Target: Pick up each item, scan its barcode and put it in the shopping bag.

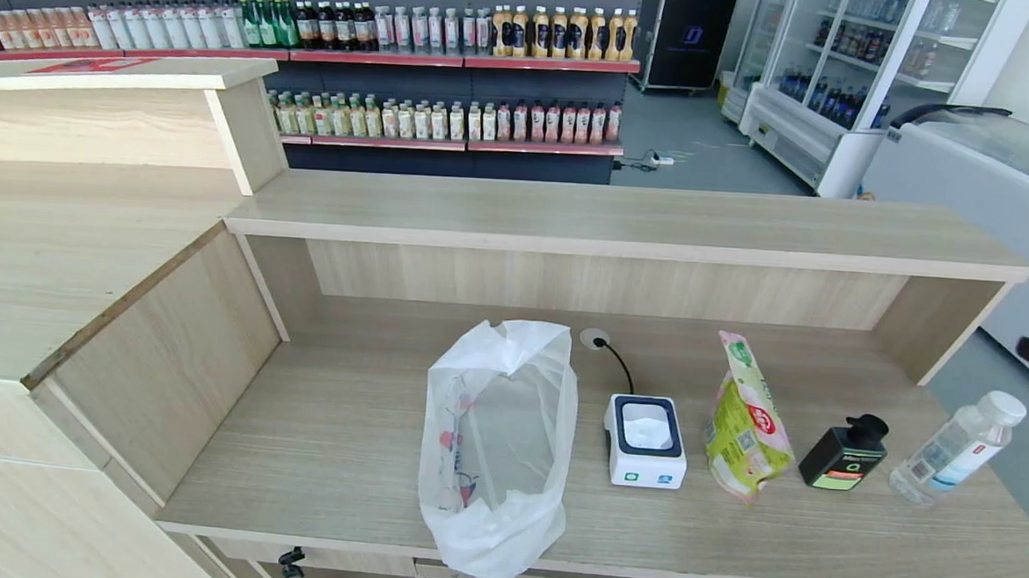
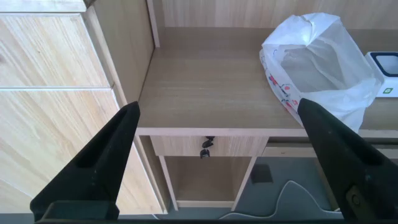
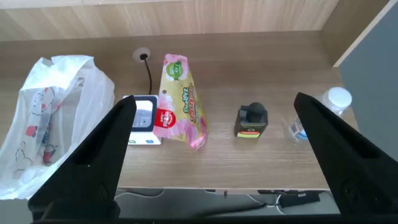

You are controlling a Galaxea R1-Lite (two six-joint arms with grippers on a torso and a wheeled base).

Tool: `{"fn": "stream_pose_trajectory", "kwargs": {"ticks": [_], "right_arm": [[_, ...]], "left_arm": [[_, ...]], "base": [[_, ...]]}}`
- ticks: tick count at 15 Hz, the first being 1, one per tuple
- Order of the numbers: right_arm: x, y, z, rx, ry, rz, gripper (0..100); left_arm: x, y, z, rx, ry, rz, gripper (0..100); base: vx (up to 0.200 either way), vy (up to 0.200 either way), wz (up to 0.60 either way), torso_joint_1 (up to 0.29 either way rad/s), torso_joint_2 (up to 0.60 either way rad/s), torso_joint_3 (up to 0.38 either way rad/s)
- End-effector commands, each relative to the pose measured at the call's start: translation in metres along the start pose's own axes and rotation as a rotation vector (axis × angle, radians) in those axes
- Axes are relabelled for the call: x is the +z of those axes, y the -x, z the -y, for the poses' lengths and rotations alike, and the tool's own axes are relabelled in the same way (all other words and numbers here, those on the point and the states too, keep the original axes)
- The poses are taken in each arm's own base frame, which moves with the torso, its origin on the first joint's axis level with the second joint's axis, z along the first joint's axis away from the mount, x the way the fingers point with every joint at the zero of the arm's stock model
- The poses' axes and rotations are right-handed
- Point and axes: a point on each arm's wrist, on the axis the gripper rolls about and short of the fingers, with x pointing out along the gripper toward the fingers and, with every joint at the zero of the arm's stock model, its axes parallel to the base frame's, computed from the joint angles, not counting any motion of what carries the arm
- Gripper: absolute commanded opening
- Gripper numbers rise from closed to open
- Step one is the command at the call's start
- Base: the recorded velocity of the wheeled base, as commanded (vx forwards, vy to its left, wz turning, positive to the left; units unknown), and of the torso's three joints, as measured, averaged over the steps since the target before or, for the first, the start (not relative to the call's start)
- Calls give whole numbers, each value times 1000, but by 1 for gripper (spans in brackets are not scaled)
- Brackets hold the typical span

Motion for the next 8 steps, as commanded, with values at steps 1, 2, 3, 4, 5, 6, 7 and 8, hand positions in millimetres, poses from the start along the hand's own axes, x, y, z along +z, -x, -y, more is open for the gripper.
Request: {"fn": "stream_pose_trajectory", "kwargs": {"ticks": [1, 2, 3, 4, 5, 6, 7, 8], "right_arm": [[12, -120, -4, 24, 35, -218, 100], [7, -129, -4, 28, 51, -245, 100], [-6, -144, -5, 33, 61, -307, 100], [-15, -157, -9, 55, 63, -351, 100], [-24, -167, -14, 98, 59, -385, 100], [-31, -175, -17, 146, 53, -415, 100], [-35, -181, -21, 188, 52, -433, 100], [-42, -191, -26, 221, 52, -460, 100]], "left_arm": [[0, 0, 0, -1, 0, -1, 100], [0, 0, 0, 1, 0, -1, 100], [0, 0, 0, -1, 0, -1, 100], [0, 0, 0, -1, 0, -1, 100], [0, 0, 0, 1, 0, -1, 100], [0, 0, 0, -1, 0, -1, 100], [0, 0, 0, -1, 0, -1, 100], [0, 0, 0, -1, 0, -1, 100]], "base": [[0, 0, 0, 0, 0, 0], [0, 0, 0, 0, 0, 0], [0, 0, 0, 0, 0, 0], [0, 0, 0, 0, 0, 0], [0, 0, 0, 0, 0, 0], [0, 0, 0, 0, 0, 0], [0, 0, 0, 0, 0, 0], [0, 0, 0, 0, 0, 0]]}}
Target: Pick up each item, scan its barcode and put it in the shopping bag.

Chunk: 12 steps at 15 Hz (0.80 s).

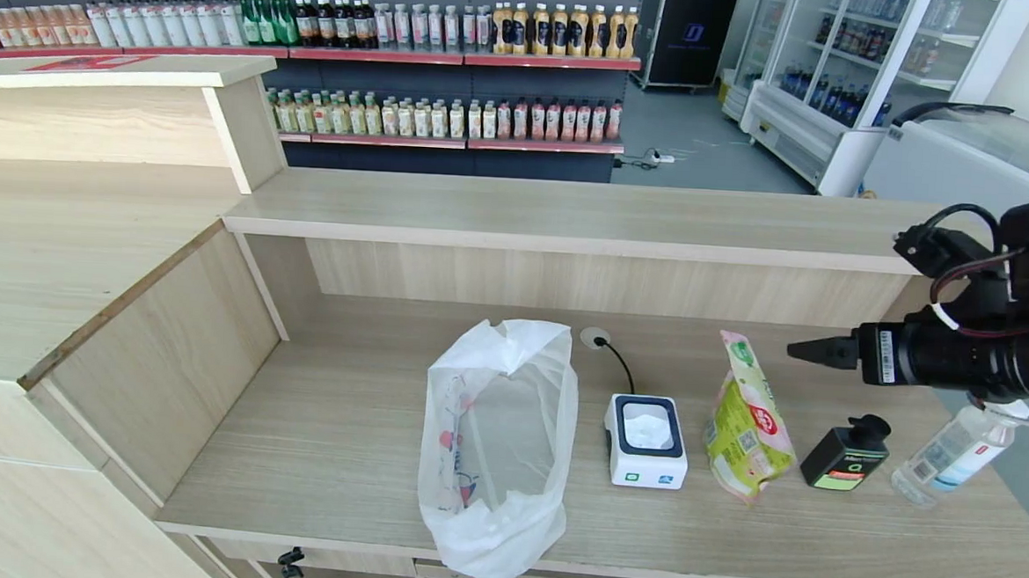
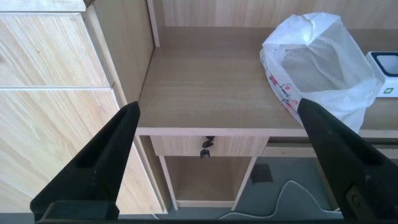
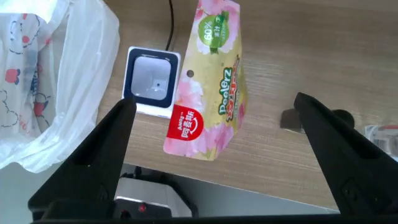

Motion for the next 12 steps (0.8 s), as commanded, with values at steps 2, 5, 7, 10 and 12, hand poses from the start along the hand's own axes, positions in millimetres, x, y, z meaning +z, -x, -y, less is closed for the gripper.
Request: {"fn": "stream_pose_trajectory", "kwargs": {"ticks": [2, 5, 7, 10, 12], "right_arm": [[-13, -53, -3, 68, 4, -126, 100], [-19, -73, -2, 89, 23, -170, 100], [-19, -84, 0, 100, 25, -179, 100], [-22, -96, 0, 134, 34, -199, 100], [-28, -111, 1, 153, 49, -221, 100]], "left_arm": [[0, 0, 0, 0, 0, -1, 100], [0, 0, 0, 0, 0, -1, 100], [0, 0, 0, 0, 0, -1, 100], [0, 0, 0, 0, 0, -1, 100], [0, 0, 0, 1, 0, -1, 100]], "base": [[0, 0, 0, 0, 0, 0], [0, 0, 0, 0, 0, 0], [0, 0, 0, 0, 0, 0], [0, 0, 0, 0, 0, 0], [0, 0, 0, 0, 0, 0]]}}
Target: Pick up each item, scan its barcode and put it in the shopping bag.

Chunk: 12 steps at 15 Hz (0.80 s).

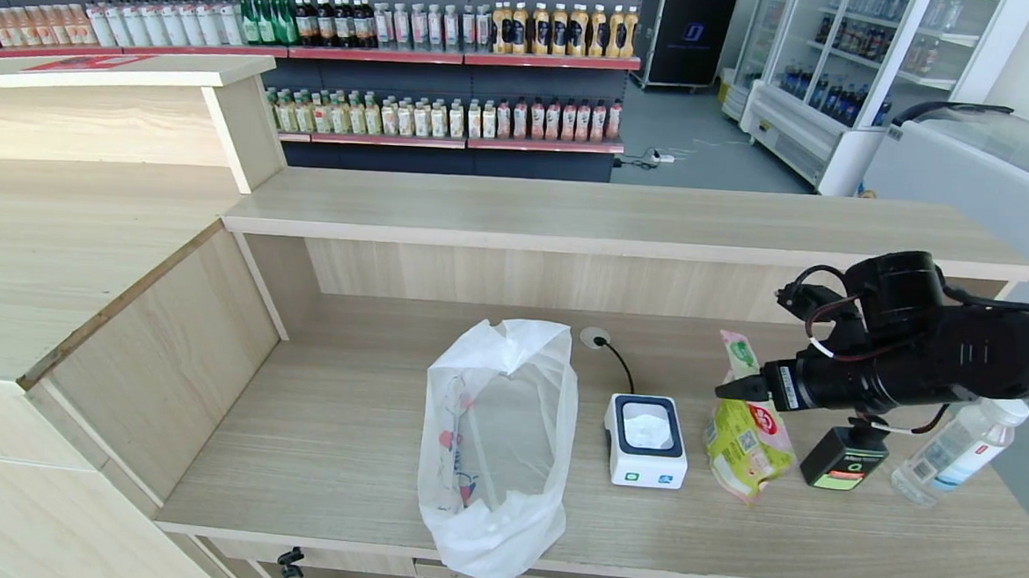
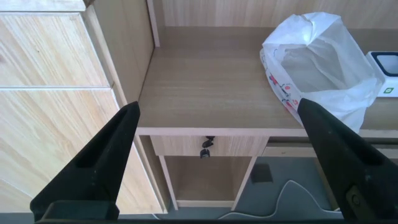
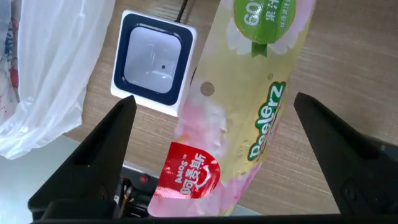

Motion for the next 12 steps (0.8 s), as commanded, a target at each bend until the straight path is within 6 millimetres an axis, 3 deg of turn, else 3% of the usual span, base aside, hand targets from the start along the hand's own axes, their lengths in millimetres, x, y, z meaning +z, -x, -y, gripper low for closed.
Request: {"fn": "stream_pose_trajectory", "kwargs": {"ticks": [1, 12], "right_arm": [[-3, -20, 3, 17, 1, -21, 100], [-25, -43, 7, 14, 18, -12, 100]], "left_arm": [[0, 0, 0, -1, 0, -1, 100], [0, 0, 0, -1, 0, -1, 100]], "base": [[0, 0, 0, 0, 0, 0], [0, 0, 0, 0, 0, 0]]}}
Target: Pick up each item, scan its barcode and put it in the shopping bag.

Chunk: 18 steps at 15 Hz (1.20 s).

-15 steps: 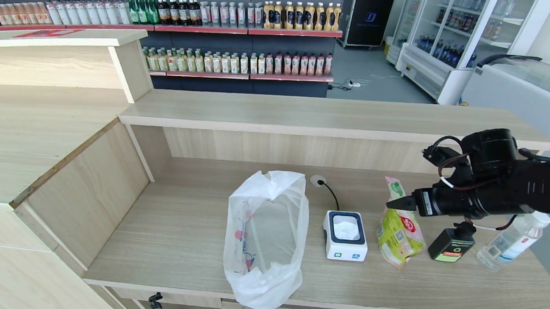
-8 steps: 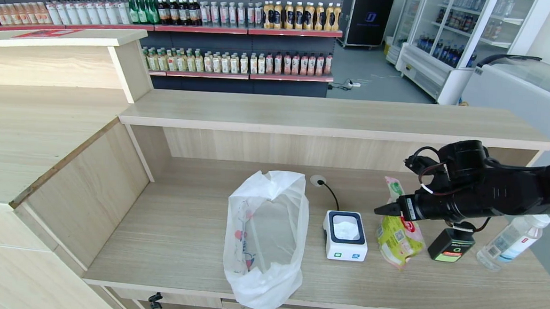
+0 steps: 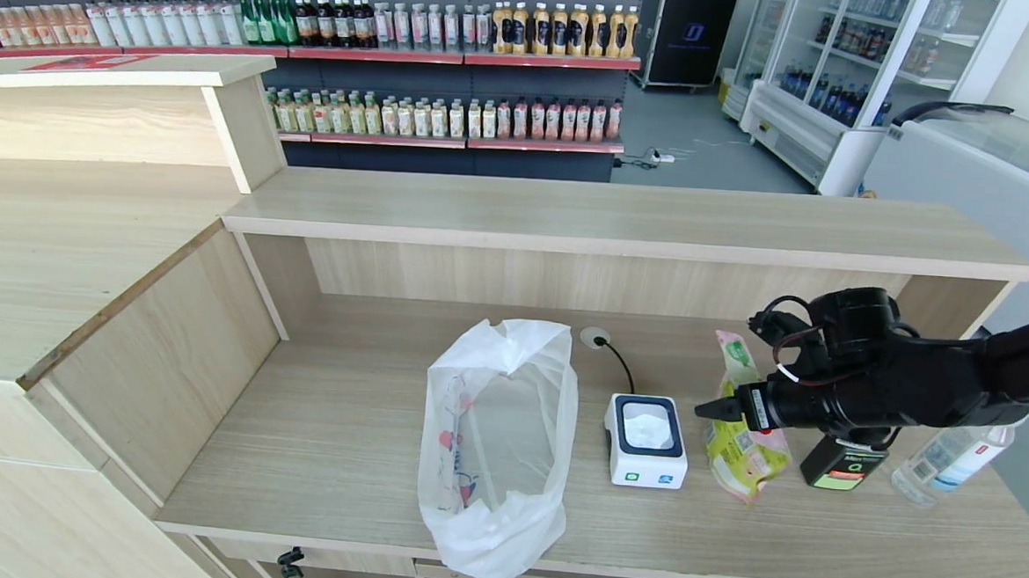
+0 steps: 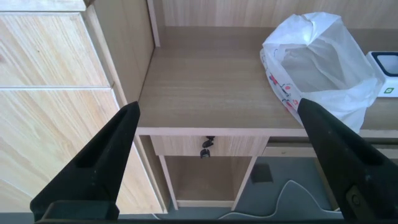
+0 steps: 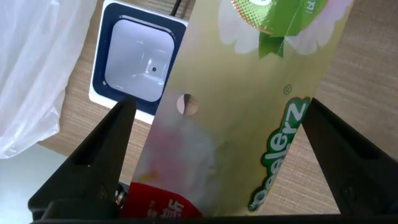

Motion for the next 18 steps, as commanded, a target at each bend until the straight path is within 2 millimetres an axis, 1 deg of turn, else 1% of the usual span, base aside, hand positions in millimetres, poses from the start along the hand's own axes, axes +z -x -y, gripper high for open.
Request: {"fn": "stream_pose_trajectory", "kwargs": {"ticks": [1, 5, 8, 9, 12, 13, 15, 16, 17, 18], "right_arm": [[-6, -2, 5, -10, -6, -4, 100], [-10, -10, 15, -3, -14, 27, 100], [-17, -18, 16, 20, -9, 45, 100], [-19, -20, 16, 25, -6, 37, 0], [-30, -19, 22, 14, -11, 9, 0], [-31, -18, 26, 6, -17, 10, 0], [-25, -11, 31, -9, -18, 36, 0], [-18, 0, 30, -7, -13, 70, 0], [-12, 15, 32, 36, -16, 114, 0], [-4, 35, 31, 107, -15, 171, 0]], "left_arm": [[0, 0, 0, 1, 0, -1, 100], [0, 0, 0, 1, 0, -1, 100], [0, 0, 0, 0, 0, -1, 100], [0, 0, 0, 1, 0, -1, 100], [0, 0, 0, 0, 0, -1, 100], [0, 0, 0, 0, 0, -1, 100], [0, 0, 0, 0, 0, -1, 100], [0, 0, 0, 0, 0, -1, 100], [0, 0, 0, 0, 0, -1, 100], [0, 0, 0, 0, 0, -1, 100]], "base": [[0, 0, 0, 0, 0, 0], [0, 0, 0, 0, 0, 0], [0, 0, 0, 0, 0, 0], [0, 0, 0, 0, 0, 0], [0, 0, 0, 0, 0, 0], [0, 0, 0, 0, 0, 0], [0, 0, 0, 0, 0, 0], [0, 0, 0, 0, 0, 0], [0, 0, 0, 0, 0, 0], [0, 0, 0, 0, 0, 0]]}}
